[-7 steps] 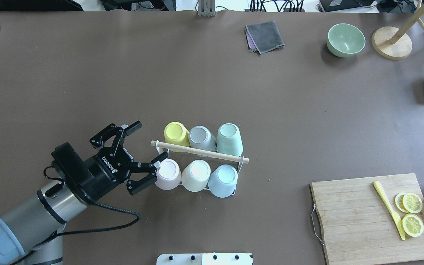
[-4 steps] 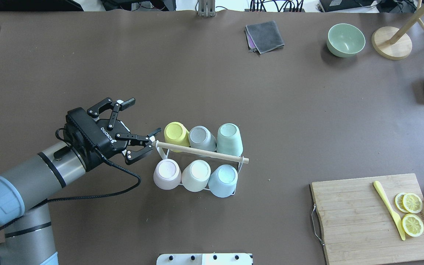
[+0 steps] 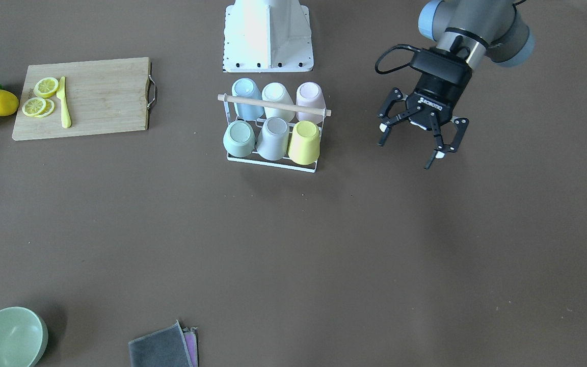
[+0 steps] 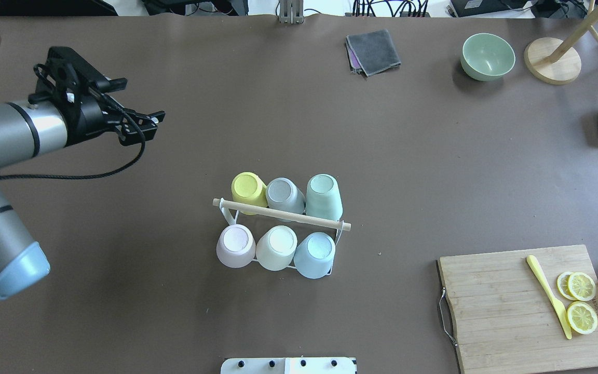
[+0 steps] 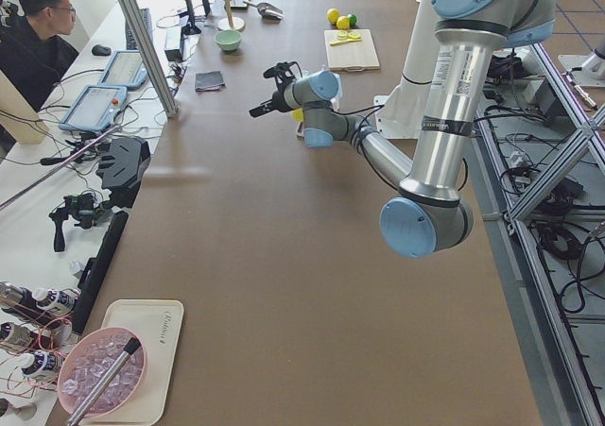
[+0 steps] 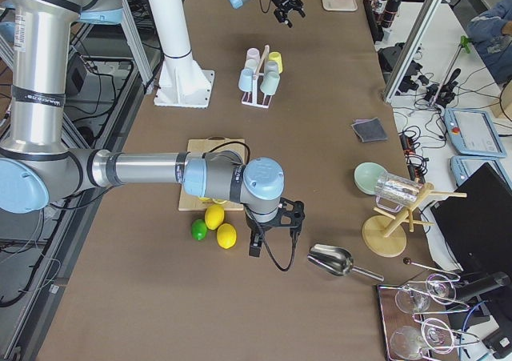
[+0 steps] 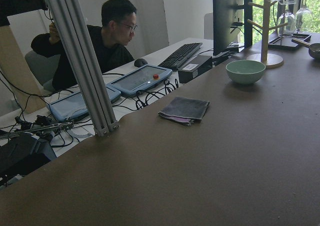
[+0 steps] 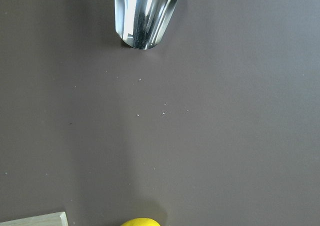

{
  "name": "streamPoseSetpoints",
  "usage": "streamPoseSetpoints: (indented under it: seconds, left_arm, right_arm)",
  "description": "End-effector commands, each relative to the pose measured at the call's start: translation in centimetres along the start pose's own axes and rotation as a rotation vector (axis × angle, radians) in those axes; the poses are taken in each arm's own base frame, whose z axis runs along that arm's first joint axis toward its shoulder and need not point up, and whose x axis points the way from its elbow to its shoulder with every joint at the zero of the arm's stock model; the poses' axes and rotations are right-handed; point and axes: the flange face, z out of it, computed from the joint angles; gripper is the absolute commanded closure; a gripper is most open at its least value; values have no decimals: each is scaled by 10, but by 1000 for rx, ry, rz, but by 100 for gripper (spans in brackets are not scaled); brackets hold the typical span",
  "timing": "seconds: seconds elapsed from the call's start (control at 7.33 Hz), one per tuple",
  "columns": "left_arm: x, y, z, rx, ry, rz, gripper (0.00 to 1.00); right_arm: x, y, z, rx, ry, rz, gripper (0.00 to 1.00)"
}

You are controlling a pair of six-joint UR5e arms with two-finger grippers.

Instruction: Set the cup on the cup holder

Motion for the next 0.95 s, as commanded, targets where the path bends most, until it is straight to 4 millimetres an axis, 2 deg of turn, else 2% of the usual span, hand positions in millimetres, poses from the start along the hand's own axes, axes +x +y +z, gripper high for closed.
streamPoseSetpoints:
  seconds: [0.0,0.14,0.27,0.41,0.55,0.68,0.82]
  left_arm:
    - [-94,29,-11,-373,-19,-151,2]
    - [-136,63,-31,-460,-85,-222,2]
    - [-196,129,-77,-555,-144,-350,2]
    - [-240,198,-131,-634,-198,-493,2]
    - [-267,255,-185,-691,-183,-673,2]
    - [-304,306,-219,-700,-167,-870,2]
    - [-321,328,-233,-694,-168,-951,2]
  right_arm:
    - [-5,-3,-1,33,-1,-43,0]
    - [-5,-3,-2,35,-1,-44,0]
    - [-3,-1,1,29,-2,-39,0]
    - [-3,-1,0,30,-2,-40,0]
    - [-1,-1,4,22,0,-37,0]
    - [-5,-2,8,11,1,-45,0]
    - [-8,-4,7,15,-1,-52,0]
